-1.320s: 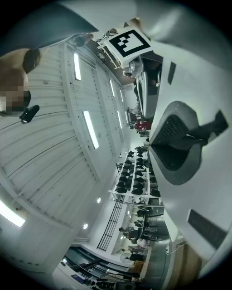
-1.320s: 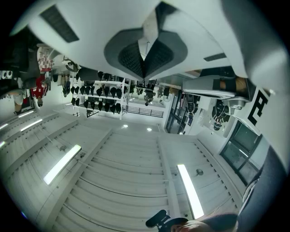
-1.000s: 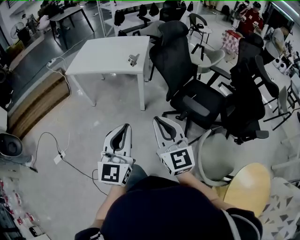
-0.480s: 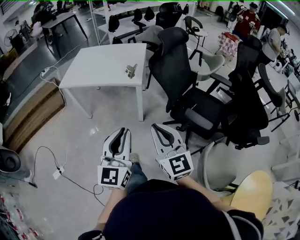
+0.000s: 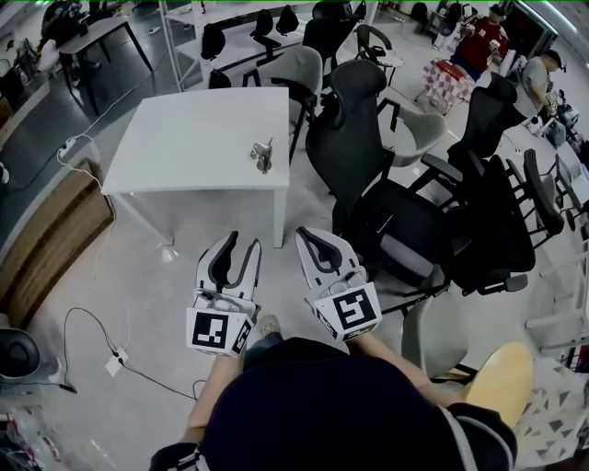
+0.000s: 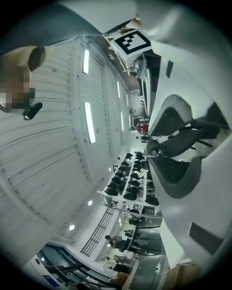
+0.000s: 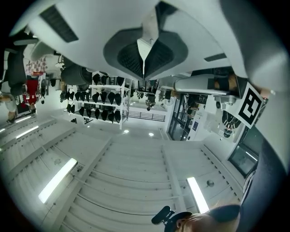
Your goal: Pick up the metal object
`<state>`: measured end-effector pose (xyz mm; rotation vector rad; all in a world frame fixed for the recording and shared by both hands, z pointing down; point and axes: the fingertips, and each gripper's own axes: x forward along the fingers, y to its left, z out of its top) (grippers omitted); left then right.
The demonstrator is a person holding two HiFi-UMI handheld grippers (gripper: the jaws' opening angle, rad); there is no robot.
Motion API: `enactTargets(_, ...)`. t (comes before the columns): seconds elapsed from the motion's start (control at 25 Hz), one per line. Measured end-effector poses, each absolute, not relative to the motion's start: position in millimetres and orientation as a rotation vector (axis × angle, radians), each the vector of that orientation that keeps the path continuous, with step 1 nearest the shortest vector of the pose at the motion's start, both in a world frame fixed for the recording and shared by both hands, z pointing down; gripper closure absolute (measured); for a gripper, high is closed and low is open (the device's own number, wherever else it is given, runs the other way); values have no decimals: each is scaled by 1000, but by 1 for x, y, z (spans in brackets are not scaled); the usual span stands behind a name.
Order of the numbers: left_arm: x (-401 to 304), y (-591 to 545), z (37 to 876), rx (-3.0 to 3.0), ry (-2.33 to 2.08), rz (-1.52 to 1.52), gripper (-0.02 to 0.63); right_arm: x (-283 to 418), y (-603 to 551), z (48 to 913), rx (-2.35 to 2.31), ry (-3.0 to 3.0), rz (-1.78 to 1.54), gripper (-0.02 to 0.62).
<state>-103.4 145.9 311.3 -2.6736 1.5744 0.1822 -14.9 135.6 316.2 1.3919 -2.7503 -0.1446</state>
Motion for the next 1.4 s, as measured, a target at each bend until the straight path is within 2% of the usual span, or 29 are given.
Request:
enactTargets(0.68, -112, 21, 359, -2834, 1530, 197, 476, -25, 10, 364, 1439, -2666, -45, 568)
enactTargets(1.08, -111, -118, 365, -2788, 1578, 143, 476, -36, -137, 367, 1310, -2724, -170, 568)
enactTargets(1.4, -98, -210, 401, -2861, 1660, 28, 466, -29, -233, 390, 1213, -2756, -97, 568)
